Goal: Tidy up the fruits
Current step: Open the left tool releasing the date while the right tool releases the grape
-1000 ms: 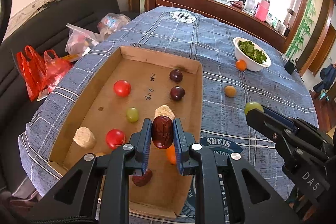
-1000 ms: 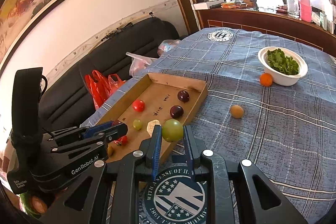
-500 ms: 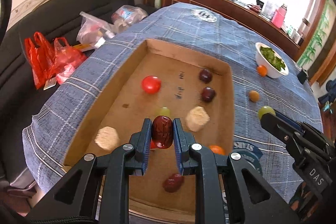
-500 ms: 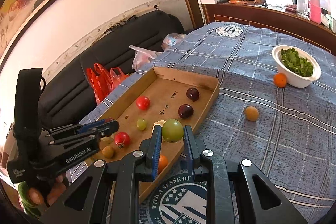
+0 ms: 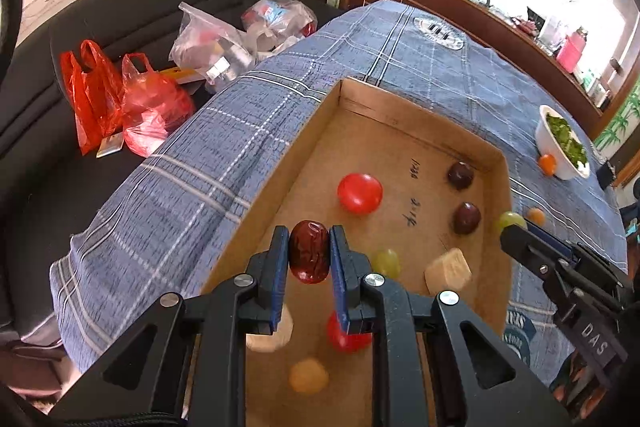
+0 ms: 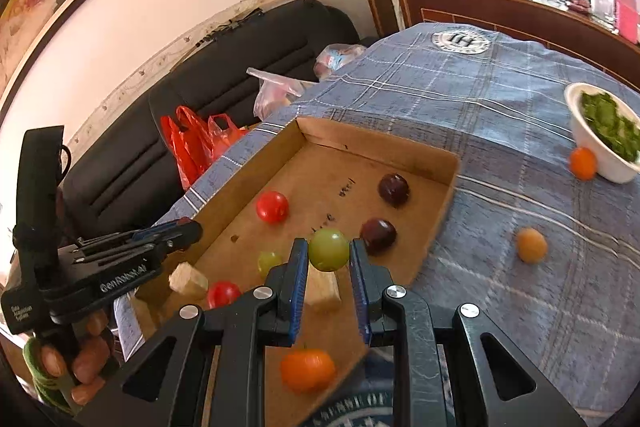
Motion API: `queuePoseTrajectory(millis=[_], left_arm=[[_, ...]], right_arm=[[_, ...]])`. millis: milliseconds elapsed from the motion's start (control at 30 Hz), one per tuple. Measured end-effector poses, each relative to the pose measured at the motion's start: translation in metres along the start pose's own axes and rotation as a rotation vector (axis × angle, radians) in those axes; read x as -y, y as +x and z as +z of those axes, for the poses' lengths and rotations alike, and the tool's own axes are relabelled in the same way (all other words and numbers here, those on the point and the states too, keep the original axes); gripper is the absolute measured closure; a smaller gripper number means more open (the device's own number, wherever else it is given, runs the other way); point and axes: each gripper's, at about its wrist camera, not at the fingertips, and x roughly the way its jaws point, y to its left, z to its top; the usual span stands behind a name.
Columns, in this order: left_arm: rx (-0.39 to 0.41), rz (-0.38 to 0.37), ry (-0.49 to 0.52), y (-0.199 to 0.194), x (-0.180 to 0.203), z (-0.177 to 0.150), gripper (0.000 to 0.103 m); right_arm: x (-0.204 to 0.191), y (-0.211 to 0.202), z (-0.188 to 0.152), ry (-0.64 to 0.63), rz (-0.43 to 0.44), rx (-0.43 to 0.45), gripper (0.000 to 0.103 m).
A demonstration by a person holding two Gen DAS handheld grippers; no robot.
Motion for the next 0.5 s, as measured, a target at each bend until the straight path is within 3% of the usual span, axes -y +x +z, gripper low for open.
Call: queuePoseTrajectory(millis=[233, 500], left_arm=[[-0.052, 0.028, 0.022, 0.04, 0.02, 0.04, 0.085], [-0.122, 0.06, 0.068, 0.081, 0.046, 0.066, 0.085]], right_arm=[[-0.006, 0.044, 0.025, -0.04, -0.034, -0.061, 0.082], [-0.001, 0.077, 0.023, -0.054, -0.047, -0.138, 0.082]])
